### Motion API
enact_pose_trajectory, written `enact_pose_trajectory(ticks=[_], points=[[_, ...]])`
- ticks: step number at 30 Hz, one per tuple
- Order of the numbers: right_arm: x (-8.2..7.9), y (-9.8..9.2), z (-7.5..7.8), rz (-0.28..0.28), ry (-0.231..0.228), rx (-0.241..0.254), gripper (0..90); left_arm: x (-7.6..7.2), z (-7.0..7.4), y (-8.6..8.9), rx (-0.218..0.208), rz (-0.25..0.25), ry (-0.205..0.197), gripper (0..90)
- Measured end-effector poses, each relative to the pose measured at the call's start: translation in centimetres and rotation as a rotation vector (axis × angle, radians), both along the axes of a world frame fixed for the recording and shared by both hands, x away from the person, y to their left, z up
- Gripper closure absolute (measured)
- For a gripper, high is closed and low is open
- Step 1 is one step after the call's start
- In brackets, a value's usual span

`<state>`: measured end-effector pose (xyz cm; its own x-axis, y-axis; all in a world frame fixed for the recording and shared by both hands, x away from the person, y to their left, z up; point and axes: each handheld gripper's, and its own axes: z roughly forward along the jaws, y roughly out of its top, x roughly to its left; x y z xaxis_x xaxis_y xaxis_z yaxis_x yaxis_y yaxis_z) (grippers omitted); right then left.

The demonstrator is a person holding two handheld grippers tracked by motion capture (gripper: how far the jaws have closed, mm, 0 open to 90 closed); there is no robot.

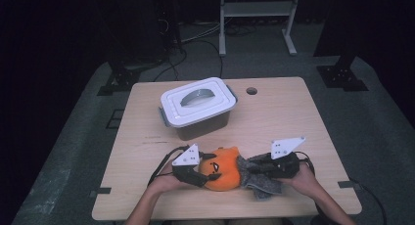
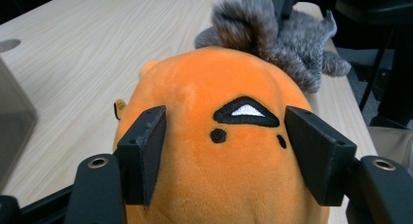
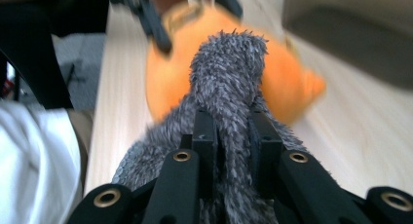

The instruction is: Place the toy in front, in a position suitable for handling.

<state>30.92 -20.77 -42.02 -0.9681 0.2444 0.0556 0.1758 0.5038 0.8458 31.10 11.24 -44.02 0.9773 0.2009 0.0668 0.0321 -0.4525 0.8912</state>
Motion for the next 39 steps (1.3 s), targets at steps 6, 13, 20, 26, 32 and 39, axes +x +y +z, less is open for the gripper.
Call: enact_pose_trajectory(ticks=[6, 13, 20, 26, 32, 39], points=[[0.9, 2.9, 1.0, 0.030, -0.037, 0.023, 76.8, -0.4, 0.0, -0.2, 0.009, -0.025, -0.031, 33.7], [0.5, 2.7, -0.3, 0.025, 0.000, 0.050, 76.9, 0.0, 0.6, 0.4, 0.033, 0.035, -0.021, 19.1], [-0.5, 2.2, -0.2, 0.039, 0.009, 0.033, 77.0, -0.3, 0.3, 0.2, 0.032, 0.008, -0.011, 28.6], [0.1, 4.2, 1.4, 0.056, -0.026, 0.066, 77.0, -0.9, 0.4, -0.2, 0.061, -0.046, -0.079, 33.4], [0.7, 3.6, 0.7, 0.040, -0.009, 0.055, 77.1, -0.6, 0.2, 0.2, 0.042, -0.037, -0.061, 33.7], [0.8, 2.2, 0.5, 0.004, 0.011, 0.069, 77.1, -0.7, 0.1, -0.2, 0.045, -0.042, -0.073, 33.7]])
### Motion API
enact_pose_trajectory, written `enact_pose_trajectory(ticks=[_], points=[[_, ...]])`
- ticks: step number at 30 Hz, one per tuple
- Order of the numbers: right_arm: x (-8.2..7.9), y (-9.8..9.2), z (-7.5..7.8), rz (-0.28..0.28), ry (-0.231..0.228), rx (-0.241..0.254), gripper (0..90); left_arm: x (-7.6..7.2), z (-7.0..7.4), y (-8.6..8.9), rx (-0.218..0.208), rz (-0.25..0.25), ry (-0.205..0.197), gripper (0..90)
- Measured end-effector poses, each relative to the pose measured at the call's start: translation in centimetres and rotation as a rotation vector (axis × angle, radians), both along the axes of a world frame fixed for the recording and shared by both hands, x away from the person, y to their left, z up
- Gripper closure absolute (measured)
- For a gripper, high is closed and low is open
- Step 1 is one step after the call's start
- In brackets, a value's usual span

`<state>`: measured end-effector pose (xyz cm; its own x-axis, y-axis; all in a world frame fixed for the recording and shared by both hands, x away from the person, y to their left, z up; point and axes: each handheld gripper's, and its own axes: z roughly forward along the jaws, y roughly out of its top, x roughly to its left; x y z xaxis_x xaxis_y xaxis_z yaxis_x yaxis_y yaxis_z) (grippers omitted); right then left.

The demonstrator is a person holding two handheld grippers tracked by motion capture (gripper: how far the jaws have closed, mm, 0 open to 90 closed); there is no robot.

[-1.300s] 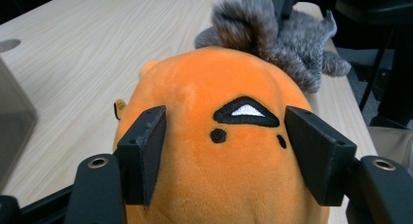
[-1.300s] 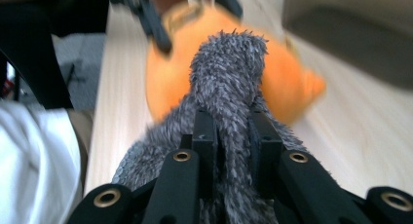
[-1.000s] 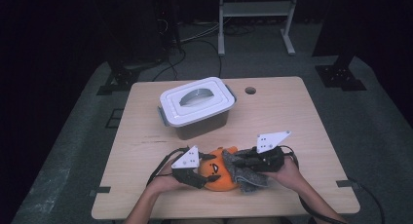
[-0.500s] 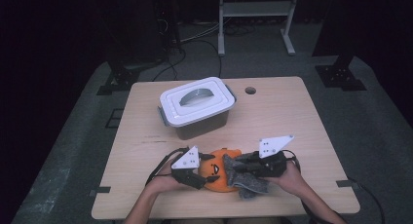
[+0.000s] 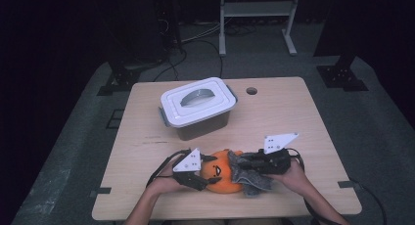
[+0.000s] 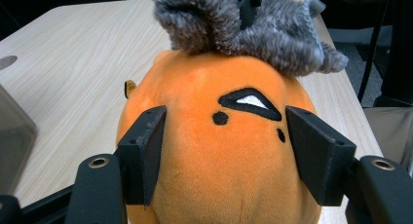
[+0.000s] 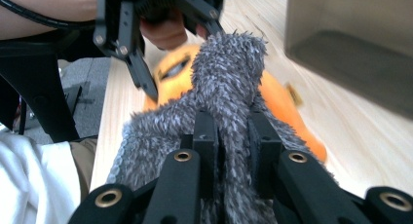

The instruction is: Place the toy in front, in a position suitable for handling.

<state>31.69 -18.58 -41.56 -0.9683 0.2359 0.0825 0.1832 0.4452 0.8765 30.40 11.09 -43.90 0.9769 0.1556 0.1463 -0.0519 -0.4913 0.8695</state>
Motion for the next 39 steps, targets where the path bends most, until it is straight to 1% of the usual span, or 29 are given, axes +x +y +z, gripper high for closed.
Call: enact_pose_trajectory(ticks=[2, 3, 4, 7, 8, 9, 10, 11, 12, 14, 15, 17, 18, 19, 20, 21, 22, 23, 24, 25, 27, 29, 30, 31, 32, 35, 37, 38, 39], points=[[0.0, 1.0, 0.6, 0.022, -0.011, -0.001, 77.1, 0.0, 0.0, -0.1, 0.000, -0.011, 0.001, 33.7], [0.0, 1.0, 0.6, 0.022, -0.011, -0.001, 77.1, 0.0, 0.0, -0.1, 0.000, -0.011, 0.001, 33.7], [0.2, 2.0, 0.9, 0.036, -0.022, -0.008, 77.1, 0.0, -0.1, 0.1, 0.008, -0.010, 0.002, 33.8], [0.5, 2.4, 0.8, 0.043, -0.015, -0.012, 77.1, 0.0, -0.2, 0.3, 0.000, -0.006, 0.010, 33.9], [0.8, 2.1, 0.6, 0.032, -0.005, -0.010, 77.1, 0.1, -0.3, 0.4, -0.005, -0.007, 0.014, 33.9], [0.8, 2.1, 0.6, 0.032, -0.005, -0.010, 77.1, 0.1, -0.3, 0.4, -0.005, -0.007, 0.014, 33.9], [1.0, 1.2, 0.3, 0.009, 0.000, -0.022, 77.1, 0.2, -0.3, 0.5, -0.009, -0.006, 0.022, 33.9], [1.0, 1.2, 0.3, 0.009, 0.000, -0.022, 77.1, 0.2, -0.3, 0.5, -0.009, -0.006, 0.022, 33.8], [1.1, 0.2, -0.2, -0.020, 0.008, -0.036, 77.1, 0.4, -0.4, 0.6, -0.019, -0.001, 0.030, 33.8], [1.2, -0.7, -0.5, -0.046, 0.028, -0.034, 77.0, 0.4, -0.5, 0.7, -0.023, -0.001, 0.035, 33.8], [1.2, -1.0, -0.6, -0.058, 0.030, -0.043, 77.0, 0.4, -0.5, 0.7, -0.021, -0.002, 0.034, 33.8], [1.2, -1.1, -0.6, -0.061, 0.032, -0.044, 77.0, 0.4, -0.5, 0.6, -0.019, -0.008, 0.030, 33.8], [1.1, -0.7, -0.1, -0.049, 0.022, -0.037, 76.7, 0.3, -0.5, 0.5, -0.016, -0.014, 0.021, 33.9], [1.1, -0.7, -0.1, -0.049, 0.022, -0.037, 76.7, 0.3, -0.5, 0.5, -0.016, -0.014, 0.021, 34.2], [1.1, 0.2, 0.4, -0.021, 0.015, -0.021, 76.7, 0.1, -0.5, 0.5, -0.013, -0.029, 0.002, 35.1], [1.1, 0.2, 0.4, -0.021, 0.015, -0.021, 76.7, 0.1, -0.5, 0.5, -0.013, -0.029, 0.002, 35.4], [1.2, 0.6, 0.6, -0.010, 0.011, -0.021, 76.7, 0.1, -0.6, 0.5, -0.015, -0.029, 0.001, 35.4], [1.5, 1.7, 0.7, 0.006, -0.001, -0.040, 76.8, 0.1, -0.6, 0.7, -0.011, -0.023, 0.003, 35.6], [1.7, 1.8, 0.7, 0.009, 0.003, -0.040, 76.8, 0.1, -0.6, 0.7, -0.011, -0.023, 0.003, 35.9], [1.7, 1.8, 0.7, 0.009, 0.003, -0.040, 76.8, 0.1, -0.6, 0.9, -0.005, -0.026, -0.006, 35.9], [2.1, 1.5, 0.4, 0.007, 0.025, -0.033, 76.8, 0.1, -0.6, 0.8, -0.004, -0.026, -0.010, 36.1], [2.3, 0.0, -0.3, -0.029, 0.048, -0.037, 76.9, 0.0, -0.5, 0.6, 0.002, -0.034, -0.025, 36.1], [2.3, 0.0, -0.3, -0.029, 0.048, -0.037, 76.9, 0.0, -0.5, 0.6, 0.002, -0.034, -0.025, 36.2], [2.3, -0.7, -0.5, -0.052, 0.056, -0.045, 76.8, -0.1, -0.5, 0.5, 0.005, -0.037, -0.030, 36.3], [2.3, -0.8, -0.5, -0.057, 0.058, -0.047, 76.8, -0.1, -0.4, 0.4, 0.010, -0.039, -0.035, 36.6], [2.5, -0.5, -0.3, -0.051, 0.052, -0.052, 76.8, -0.2, -0.3, 0.3, 0.019, -0.046, -0.046, 37.1], [3.0, 0.7, 0.2, -0.030, 0.048, -0.043, 76.8, -0.4, -0.3, 0.3, 0.028, -0.055, -0.061, 37.3], [3.0, 0.7, 0.2, -0.030, 0.048, -0.043, 76.8, -0.4, -0.3, 0.3, 0.028, -0.055, -0.061, 37.4], [3.5, 1.5, 0.2, -0.019, 0.050, -0.046, 76.8, -0.4, -0.2, 0.3, 0.031, -0.054, -0.064, 37.3]])
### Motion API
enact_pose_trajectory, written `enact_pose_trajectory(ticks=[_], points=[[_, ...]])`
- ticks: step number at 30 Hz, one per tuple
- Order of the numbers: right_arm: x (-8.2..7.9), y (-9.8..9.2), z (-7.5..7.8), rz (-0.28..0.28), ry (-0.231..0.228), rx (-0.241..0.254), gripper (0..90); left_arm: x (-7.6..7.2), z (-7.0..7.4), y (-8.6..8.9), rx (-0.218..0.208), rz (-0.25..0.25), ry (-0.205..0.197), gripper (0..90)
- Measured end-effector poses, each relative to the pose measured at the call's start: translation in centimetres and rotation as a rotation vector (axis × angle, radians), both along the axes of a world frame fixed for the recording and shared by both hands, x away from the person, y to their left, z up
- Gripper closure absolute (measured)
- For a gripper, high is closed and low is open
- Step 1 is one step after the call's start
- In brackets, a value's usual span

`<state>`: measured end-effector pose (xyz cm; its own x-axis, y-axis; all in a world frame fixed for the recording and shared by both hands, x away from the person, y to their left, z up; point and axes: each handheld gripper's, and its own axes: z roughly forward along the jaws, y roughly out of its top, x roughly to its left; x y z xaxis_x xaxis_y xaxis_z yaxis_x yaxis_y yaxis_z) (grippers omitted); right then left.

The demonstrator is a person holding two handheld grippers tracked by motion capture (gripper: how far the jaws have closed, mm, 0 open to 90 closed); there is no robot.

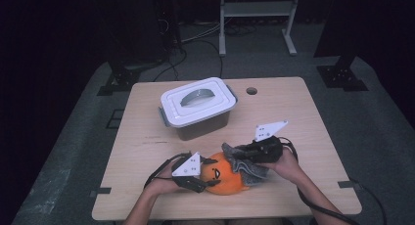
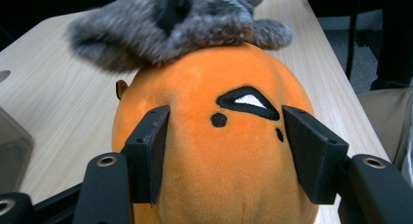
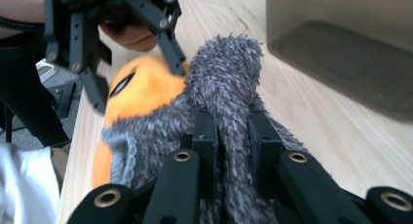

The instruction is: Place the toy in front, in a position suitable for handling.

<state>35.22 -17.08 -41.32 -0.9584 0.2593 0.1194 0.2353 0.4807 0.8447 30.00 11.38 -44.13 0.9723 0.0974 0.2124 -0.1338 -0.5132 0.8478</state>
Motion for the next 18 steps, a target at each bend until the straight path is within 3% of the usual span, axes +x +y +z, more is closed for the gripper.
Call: enact_pose_trajectory(ticks=[4, 8, 12, 15, 18], points=[[0.6, -0.1, -0.3, -0.001, 0.013, 0.001, 76.8, 0.1, -0.1, 0.1, -0.008, 0.022, 0.005, 37.8], [0.3, -2.4, -1.3, -0.061, 0.038, -0.008, 76.8, 0.2, -0.1, 0.1, -0.008, 0.030, 0.008, 38.3], [-0.3, -3.5, -1.6, -0.076, 0.054, -0.001, 76.8, 0.6, -0.1, 0.5, -0.007, 0.092, 0.020, 38.2], [-1.7, -3.4, -1.2, -0.031, 0.047, 0.028, 76.8, 1.1, -0.2, 0.7, -0.034, 0.138, 0.069, 37.7], [-2.4, -3.1, -1.1, -0.007, 0.031, 0.010, 76.7, 1.2, -0.2, 0.8, -0.034, 0.137, 0.072, 37.6]])
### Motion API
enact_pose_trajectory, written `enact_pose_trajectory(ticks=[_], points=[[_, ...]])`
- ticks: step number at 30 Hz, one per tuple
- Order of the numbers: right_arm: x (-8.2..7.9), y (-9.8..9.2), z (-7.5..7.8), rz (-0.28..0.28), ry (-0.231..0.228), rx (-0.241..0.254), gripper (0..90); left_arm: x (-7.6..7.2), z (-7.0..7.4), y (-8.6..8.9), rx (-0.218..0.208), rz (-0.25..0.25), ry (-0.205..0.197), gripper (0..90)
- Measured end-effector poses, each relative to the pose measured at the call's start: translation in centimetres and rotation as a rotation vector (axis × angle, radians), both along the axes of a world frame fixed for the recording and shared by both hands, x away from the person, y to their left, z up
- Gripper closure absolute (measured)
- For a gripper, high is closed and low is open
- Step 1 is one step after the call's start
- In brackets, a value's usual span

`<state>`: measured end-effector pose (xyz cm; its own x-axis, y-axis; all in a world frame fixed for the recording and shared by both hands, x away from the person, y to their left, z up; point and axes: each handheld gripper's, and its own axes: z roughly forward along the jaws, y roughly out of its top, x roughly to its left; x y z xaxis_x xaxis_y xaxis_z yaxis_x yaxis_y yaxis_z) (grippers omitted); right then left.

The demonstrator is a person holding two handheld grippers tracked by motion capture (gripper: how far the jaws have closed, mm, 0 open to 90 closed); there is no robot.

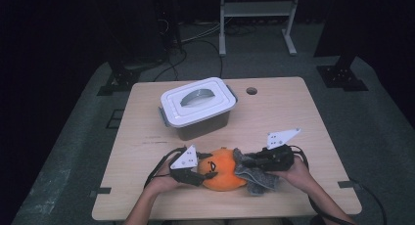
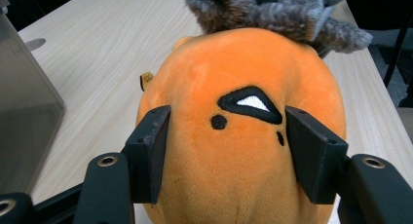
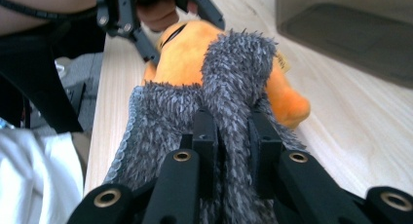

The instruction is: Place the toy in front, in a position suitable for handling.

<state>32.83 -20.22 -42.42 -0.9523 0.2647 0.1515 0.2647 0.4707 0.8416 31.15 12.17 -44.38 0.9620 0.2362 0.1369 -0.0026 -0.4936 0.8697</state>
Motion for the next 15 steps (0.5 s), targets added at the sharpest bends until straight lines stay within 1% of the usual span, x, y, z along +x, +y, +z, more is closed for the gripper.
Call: enact_pose_trajectory(ticks=[4, 5, 6, 7, 8, 9, 10, 11, 12, 14, 15], points=[[-0.4, -0.5, -0.3, 0.007, 0.011, -0.017, 76.8, 0.1, 0.0, 0.1, 0.003, 0.012, 0.020, 37.7], [-0.7, -0.8, -0.6, 0.019, 0.010, -0.041, 76.7, 0.2, 0.0, 0.1, -0.003, 0.022, 0.040, 37.7], [-0.7, -0.8, -0.6, 0.019, 0.010, -0.041, 76.7, 0.2, 0.0, 0.1, -0.003, 0.022, 0.040, 37.7], [-0.8, -1.0, -0.6, 0.015, 0.016, -0.041, 76.7, 0.2, 0.0, -0.2, -0.006, 0.019, 0.054, 37.6], [-0.8, -1.0, -0.6, 0.015, 0.016, -0.041, 76.7, 0.2, 0.0, -0.2, -0.006, 0.019, 0.054, 37.6], [-0.8, -0.9, -0.2, 0.014, 0.018, -0.020, 76.7, 0.1, 0.0, -0.3, -0.006, 0.019, 0.053, 37.6], [-0.8, -0.9, -0.2, 0.014, 0.018, -0.020, 76.7, 0.1, 0.0, -0.3, -0.006, 0.019, 0.053, 37.6], [-0.8, -0.4, 0.2, 0.030, 0.020, 0.007, 76.7, 0.1, 0.0, -0.2, -0.002, 0.026, 0.054, 37.6], [-0.8, -0.4, 0.2, 0.030, 0.020, 0.007, 76.7, 0.1, 0.0, -0.2, -0.002, 0.026, 0.054, 37.6], [-0.9, 0.1, 0.2, 0.046, 0.011, -0.009, 76.6, 0.2, 0.0, -0.1, -0.002, 0.037, 0.049, 37.5], [-1.0, 0.3, 0.0, 0.052, 0.021, -0.006, 76.5, 0.2, 0.1, -0.1, 0.004, 0.044, 0.044, 37.3]])
